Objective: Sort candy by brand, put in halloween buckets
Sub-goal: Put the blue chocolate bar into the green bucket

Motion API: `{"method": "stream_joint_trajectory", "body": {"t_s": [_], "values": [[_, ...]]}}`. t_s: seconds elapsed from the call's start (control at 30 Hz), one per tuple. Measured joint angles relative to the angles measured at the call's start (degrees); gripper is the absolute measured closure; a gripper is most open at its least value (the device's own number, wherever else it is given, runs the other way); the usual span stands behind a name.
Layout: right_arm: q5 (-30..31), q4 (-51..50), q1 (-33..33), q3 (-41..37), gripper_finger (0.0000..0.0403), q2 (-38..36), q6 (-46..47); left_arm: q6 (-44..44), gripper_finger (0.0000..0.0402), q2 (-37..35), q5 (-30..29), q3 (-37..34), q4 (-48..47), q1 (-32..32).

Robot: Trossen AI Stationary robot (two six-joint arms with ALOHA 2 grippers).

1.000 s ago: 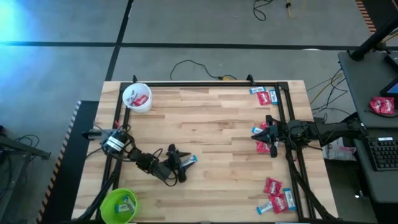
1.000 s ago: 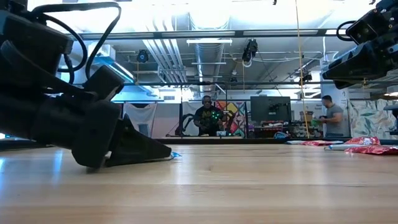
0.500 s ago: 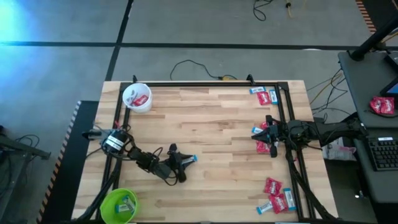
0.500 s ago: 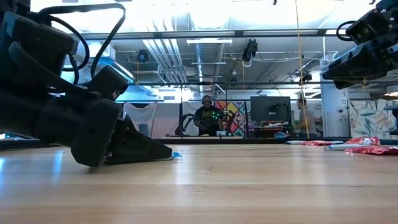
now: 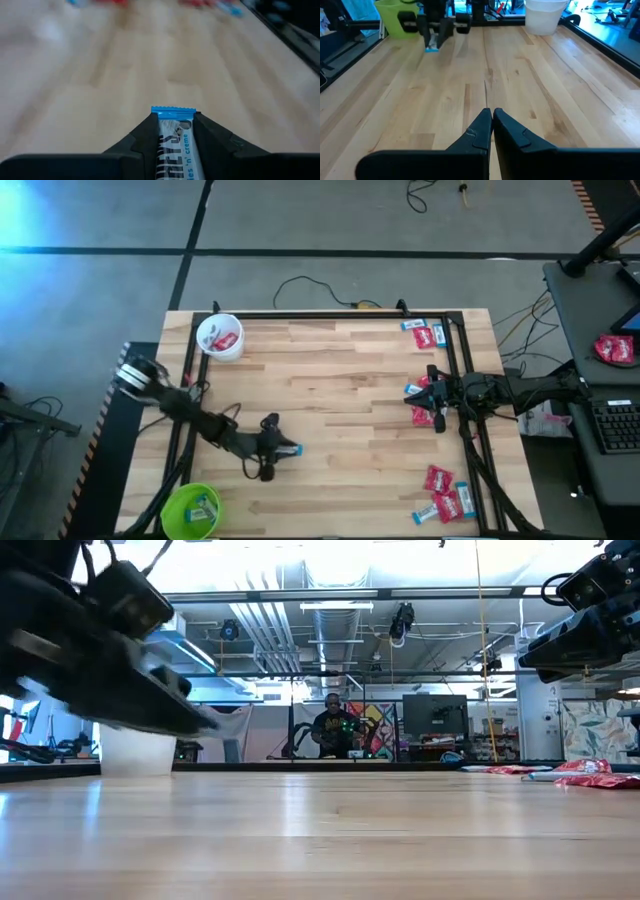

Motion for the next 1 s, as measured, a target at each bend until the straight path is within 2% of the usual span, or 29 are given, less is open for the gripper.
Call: {"method": "stream_joint_trajectory", "body": {"t_s": [0.13, 0.3, 0.47, 0.57, 0.7, 0.77, 0.9, 1.0], "values": [[0.00, -0.02, 0.01, 0.00, 0.0394, 0.02, 0.01, -7.14, 0.0308, -13.43, 9.08, 2.64, -15.49, -0.86], [0.02, 0.00, 0.01, 0.00, 0.0394, 0.04, 0.01, -16.36, 0.0308, -26.26, 20.73, 12.53, -44.78, -5.31], [0.00, 0.01, -0.01, 0.00, 0.0394, 0.00, 0.01, -28.18, 0.0308, -29.91, 20.50, 25.86, -72.47, -14.80], [0.02, 0.03, 0.00, 0.01, 0.0394, 0.00, 0.00, -36.37, 0.0308, -29.61, 17.90, 31.67, -77.72, -21.47], [0.00, 0.02, -0.01, 0.00, 0.0394, 0.00, 0.01, -44.64, 0.0308, -26.97, 10.37, 35.06, -78.00, -30.46], [0.00, 0.00, 0.00, 0.00, 0.0394, 0.00, 0.01, -50.80, 0.0308, -25.20, 8.88, 35.78, -77.79, -33.71], [0.00, 0.00, 0.00, 0.00, 0.0394, 0.00, 0.01, -65.36, 0.0307, -20.83, 9.12, 35.09, -79.61, -36.58], [0.02, 0.00, -0.01, 0.00, 0.0394, 0.00, 0.01, -71.71, 0.0301, -17.00, 13.85, 34.97, -81.06, -36.51]]}}
